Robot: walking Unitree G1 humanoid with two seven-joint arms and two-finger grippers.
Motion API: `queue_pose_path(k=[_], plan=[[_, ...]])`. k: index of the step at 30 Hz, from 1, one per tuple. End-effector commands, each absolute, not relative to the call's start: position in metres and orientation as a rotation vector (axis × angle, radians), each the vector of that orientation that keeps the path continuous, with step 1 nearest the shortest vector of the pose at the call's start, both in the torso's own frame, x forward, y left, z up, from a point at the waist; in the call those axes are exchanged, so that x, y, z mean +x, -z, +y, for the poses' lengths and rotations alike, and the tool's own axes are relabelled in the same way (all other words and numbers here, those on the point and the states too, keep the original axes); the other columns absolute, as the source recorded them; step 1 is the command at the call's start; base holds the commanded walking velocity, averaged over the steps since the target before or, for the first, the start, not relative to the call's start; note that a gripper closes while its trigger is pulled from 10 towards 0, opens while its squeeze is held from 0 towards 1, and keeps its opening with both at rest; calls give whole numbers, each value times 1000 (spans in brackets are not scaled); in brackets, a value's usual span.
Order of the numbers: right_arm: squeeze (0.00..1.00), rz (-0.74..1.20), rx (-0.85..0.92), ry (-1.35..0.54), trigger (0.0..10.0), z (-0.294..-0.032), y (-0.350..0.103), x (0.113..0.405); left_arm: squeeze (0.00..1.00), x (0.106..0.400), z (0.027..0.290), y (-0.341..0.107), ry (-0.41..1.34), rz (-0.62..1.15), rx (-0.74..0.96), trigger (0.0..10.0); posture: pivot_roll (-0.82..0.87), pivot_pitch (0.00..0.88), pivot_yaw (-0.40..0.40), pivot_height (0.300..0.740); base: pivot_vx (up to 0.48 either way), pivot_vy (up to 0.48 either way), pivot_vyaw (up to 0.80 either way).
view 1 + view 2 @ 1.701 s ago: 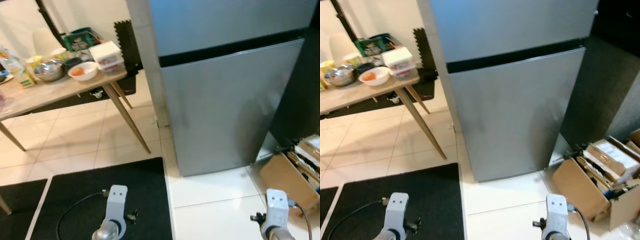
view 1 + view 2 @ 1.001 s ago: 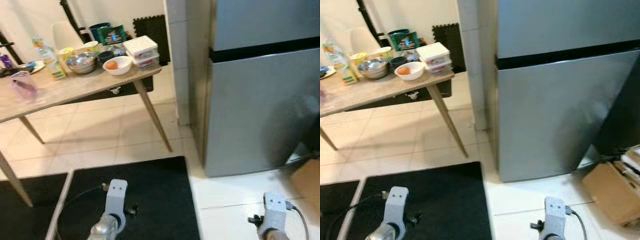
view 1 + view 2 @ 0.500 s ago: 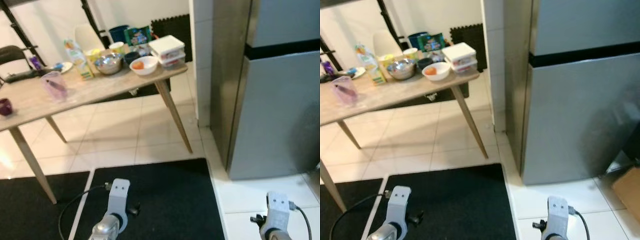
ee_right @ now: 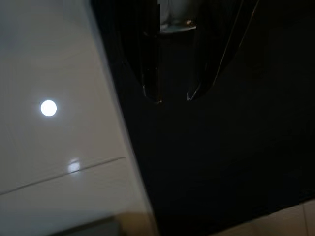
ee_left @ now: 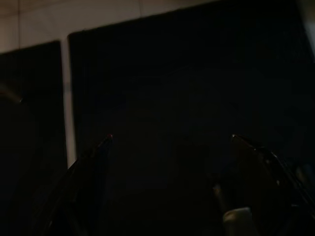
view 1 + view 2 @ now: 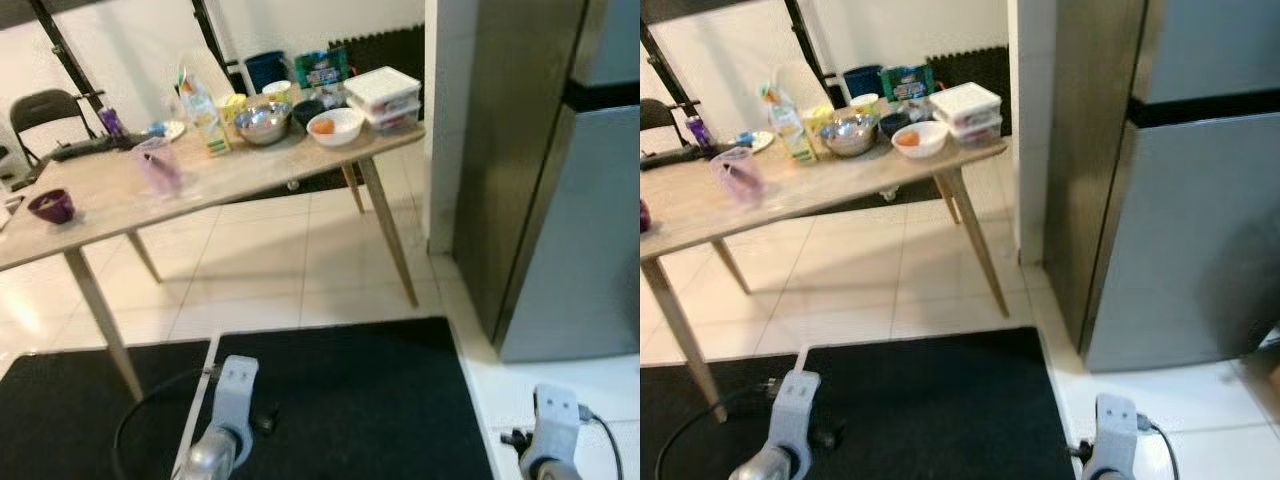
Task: Restocking fridge
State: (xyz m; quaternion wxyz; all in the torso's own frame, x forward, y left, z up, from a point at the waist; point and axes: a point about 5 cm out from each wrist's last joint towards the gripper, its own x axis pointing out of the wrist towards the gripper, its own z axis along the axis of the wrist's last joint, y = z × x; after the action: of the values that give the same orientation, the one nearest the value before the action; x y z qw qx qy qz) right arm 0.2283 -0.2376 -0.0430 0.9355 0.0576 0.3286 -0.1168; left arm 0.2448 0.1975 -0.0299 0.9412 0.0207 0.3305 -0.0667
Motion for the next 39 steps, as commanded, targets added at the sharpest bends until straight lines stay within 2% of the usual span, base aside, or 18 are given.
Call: queue_pose_path(k=[1, 13, 18, 19, 37, 39], plan=[[0, 689, 124, 239, 10000, -236, 47, 224, 0, 243, 203, 30, 126, 687, 50, 10000, -42, 89, 153, 740, 0, 296, 0], [0, 690, 126, 241, 10000, -237, 47, 223, 0, 242, 203, 31, 128, 696, 47, 10000, -43, 93, 154, 740, 0, 293, 0], [0, 691, 127, 241, 10000, -237, 47, 223, 0, 242, 201, 30, 136, 680, 31, 10000, -42, 93, 154, 740, 0, 0, 0], [0, 691, 127, 240, 10000, -237, 47, 223, 0, 243, 200, 30, 166, 698, 81, 10000, -44, 95, 155, 740, 0, 0, 0], [0, 689, 127, 241, 10000, -238, 47, 222, 0, 240, 198, 34, 180, 733, 82, 10000, -46, 99, 153, 740, 0, -480, 0], [0, 687, 127, 241, 10000, -238, 47, 223, 0, 240, 201, 35, 121, 713, 46, 10000, -46, 99, 153, 740, 0, 0, 0]])
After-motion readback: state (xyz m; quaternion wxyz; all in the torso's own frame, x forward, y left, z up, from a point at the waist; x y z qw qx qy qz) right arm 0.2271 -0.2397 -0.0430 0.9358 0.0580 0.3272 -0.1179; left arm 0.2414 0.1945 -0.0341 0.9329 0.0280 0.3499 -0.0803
